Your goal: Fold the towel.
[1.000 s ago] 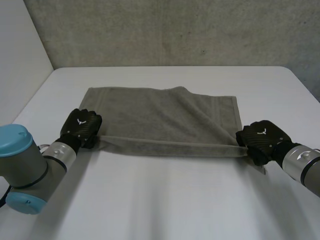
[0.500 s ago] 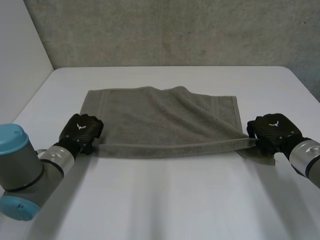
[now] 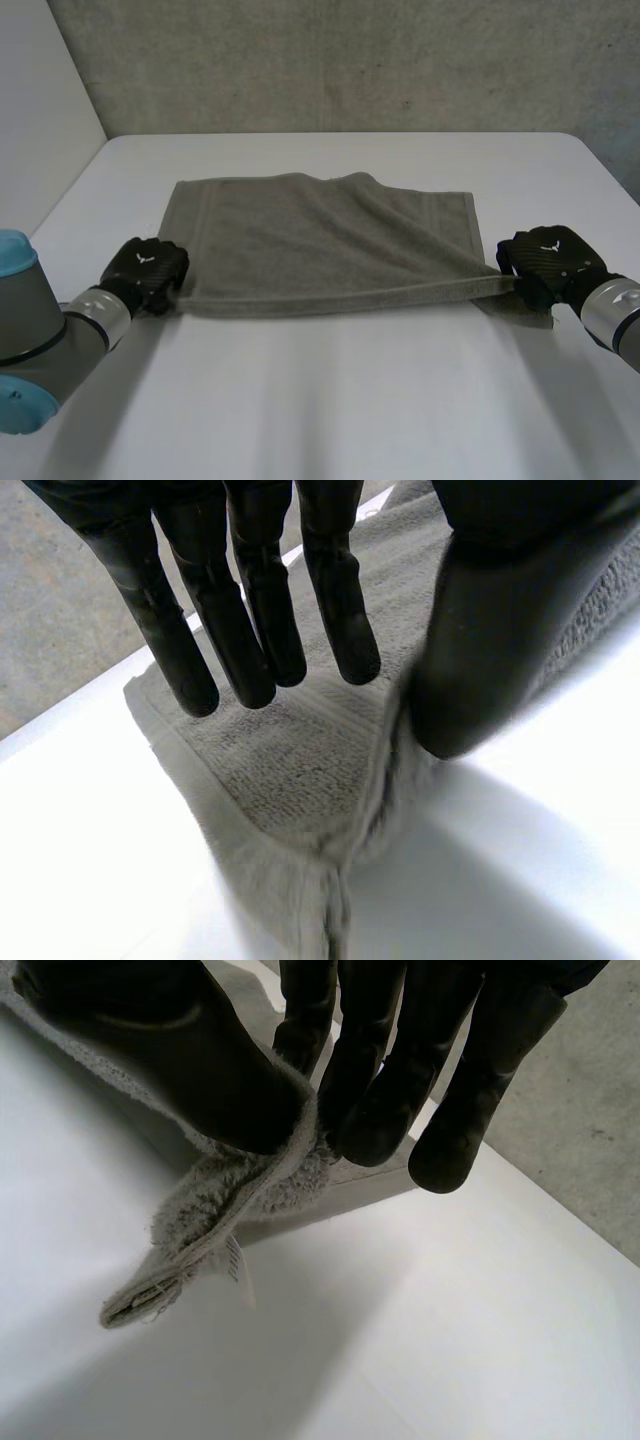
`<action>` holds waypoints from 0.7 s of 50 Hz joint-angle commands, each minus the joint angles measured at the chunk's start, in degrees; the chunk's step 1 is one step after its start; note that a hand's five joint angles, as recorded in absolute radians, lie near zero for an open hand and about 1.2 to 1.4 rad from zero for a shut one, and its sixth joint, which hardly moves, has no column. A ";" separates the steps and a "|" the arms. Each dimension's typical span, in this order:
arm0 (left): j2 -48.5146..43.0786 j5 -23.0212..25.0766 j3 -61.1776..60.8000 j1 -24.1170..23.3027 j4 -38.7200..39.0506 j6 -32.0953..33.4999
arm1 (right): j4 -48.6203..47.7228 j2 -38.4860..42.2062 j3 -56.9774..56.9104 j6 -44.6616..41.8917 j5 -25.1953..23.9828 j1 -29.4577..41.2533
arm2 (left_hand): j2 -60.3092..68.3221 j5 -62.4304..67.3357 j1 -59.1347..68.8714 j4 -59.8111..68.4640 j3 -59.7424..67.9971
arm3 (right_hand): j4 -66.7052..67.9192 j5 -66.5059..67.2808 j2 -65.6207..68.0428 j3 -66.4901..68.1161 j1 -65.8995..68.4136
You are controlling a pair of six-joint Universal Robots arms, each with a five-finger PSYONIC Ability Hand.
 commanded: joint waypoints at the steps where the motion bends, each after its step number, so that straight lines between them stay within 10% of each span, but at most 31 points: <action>1: -0.56 0.12 0.24 0.25 -0.39 0.05 | 0.00 0.98 -0.05 -0.16 0.00 0.30 | 12.83 13.38 13.15 13.20 13.29 | 3.15 2.63 4.20 2.92 4.40; 16: -0.74 0.03 1.21 0.60 -0.65 -0.04 | 2.28 6.51 -2.42 -0.25 0.44 0.65 | 31.00 31.55 31.33 31.37 31.46 | -33.29 -33.81 -32.24 -33.52 -32.04; 25: -0.30 -0.06 1.47 2.62 -0.74 -0.13 | 5.63 7.74 -3.56 -0.25 0.35 0.65 | 31.00 31.55 31.33 31.37 31.46 | -30.09 -30.62 -29.05 -30.33 -28.84; 30: 0.05 -2.25 1.56 2.71 -0.74 -0.13 | 5.80 7.22 -3.65 -0.25 0.44 0.47 | 31.00 31.55 31.33 31.37 31.46 | 1.90 1.38 2.95 1.67 3.15; 35: 0.84 -2.70 1.30 2.45 -1.62 -0.04 | 6.41 4.86 -3.83 -0.25 0.44 0.47 | 31.00 31.55 31.33 31.37 31.46 | 3.15 2.63 4.20 2.92 4.40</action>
